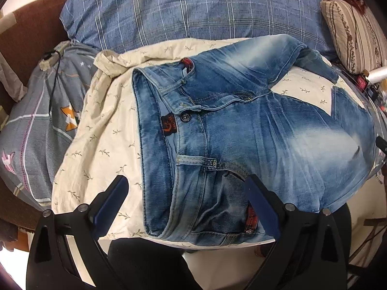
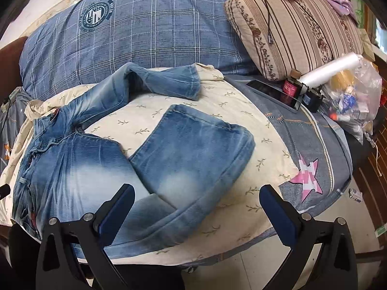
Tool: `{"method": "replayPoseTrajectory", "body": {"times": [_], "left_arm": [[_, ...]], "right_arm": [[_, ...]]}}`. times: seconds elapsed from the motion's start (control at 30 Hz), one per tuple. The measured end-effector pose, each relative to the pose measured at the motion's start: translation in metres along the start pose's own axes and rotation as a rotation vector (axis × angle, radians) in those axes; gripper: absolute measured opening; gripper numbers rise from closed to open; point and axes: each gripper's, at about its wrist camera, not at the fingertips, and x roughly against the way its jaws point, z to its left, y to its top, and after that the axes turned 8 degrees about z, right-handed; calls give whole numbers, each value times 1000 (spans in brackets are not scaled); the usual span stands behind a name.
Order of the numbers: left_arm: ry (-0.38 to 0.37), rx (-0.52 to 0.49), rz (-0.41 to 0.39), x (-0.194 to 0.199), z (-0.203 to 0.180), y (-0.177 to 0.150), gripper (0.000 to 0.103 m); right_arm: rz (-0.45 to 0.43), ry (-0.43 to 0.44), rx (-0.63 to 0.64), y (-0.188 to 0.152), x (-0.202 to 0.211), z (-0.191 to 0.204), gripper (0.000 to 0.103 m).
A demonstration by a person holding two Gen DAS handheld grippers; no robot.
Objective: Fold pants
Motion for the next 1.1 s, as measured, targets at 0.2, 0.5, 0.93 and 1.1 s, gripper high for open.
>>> {"method": "replayPoseTrajectory", "body": {"times": [0.2,0.5,0.93,1.1], "left_arm": [[-9,45,-17,-2,11,14,98],[11,239,41,-13,80,51,98],[-359,210,399,-80,53,24,98],[-360,117,328,-62,37,21,29]], "right_arm": [[9,1,-60,11,-7,-30,103],[86,50,-99,70,-56,-62,103],[263,161,153,104,-127,-20,81],[188,222,207,88,-89,-25,9]]}}
